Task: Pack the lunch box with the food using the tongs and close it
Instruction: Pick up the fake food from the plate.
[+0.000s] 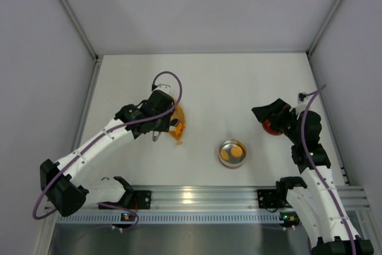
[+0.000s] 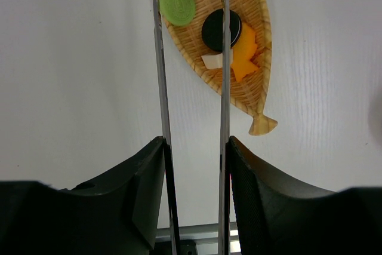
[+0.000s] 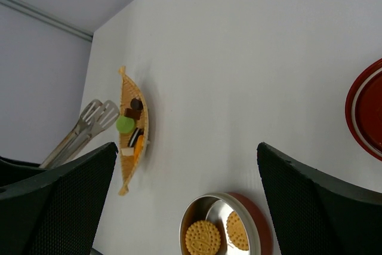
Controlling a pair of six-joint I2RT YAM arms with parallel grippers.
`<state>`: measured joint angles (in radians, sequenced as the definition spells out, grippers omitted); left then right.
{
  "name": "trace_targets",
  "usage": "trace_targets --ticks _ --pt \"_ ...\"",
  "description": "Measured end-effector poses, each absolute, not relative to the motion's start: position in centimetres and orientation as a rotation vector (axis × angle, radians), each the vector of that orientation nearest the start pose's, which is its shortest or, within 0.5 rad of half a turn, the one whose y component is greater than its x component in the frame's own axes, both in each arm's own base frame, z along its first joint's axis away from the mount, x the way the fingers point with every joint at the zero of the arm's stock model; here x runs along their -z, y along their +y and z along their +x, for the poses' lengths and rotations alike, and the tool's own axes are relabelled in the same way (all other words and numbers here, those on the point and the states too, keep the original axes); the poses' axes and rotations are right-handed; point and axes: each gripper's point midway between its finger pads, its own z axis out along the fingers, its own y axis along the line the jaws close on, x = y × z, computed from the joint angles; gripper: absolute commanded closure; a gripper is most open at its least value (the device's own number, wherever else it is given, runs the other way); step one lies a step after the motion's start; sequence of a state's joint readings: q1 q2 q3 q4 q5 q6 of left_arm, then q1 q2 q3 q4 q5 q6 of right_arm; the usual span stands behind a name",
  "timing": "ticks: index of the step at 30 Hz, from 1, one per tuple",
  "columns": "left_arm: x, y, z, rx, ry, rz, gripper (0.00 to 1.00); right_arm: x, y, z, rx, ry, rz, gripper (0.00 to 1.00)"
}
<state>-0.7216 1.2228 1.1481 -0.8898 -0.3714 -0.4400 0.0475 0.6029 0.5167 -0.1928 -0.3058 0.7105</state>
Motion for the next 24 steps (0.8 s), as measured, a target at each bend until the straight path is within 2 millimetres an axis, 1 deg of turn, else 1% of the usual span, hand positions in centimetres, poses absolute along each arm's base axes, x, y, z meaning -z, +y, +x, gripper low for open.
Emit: trace_targets --ticks 3,7,15,24 --pt "-17.0 -14.8 24.5 0.022 2.467 0.202 0.50 -20.8 9.2 26.3 -0.805 1.869 0.408 0.01" --pt "-16.3 -14.9 24.5 0.032 2.482 0.214 0.50 -20.8 9.2 26.3 -0.806 1.869 0.407 0.01" --pt "-15.6 -15.3 24.6 0.054 2.493 0.232 0.50 -20.8 9.2 26.3 -0.806 1.869 0.407 0.00" --pt "-15.2 -15.0 25.3 0.053 2.494 0.219 0.51 -20.8 9.2 26.3 -0.806 1.869 0.407 0.01"
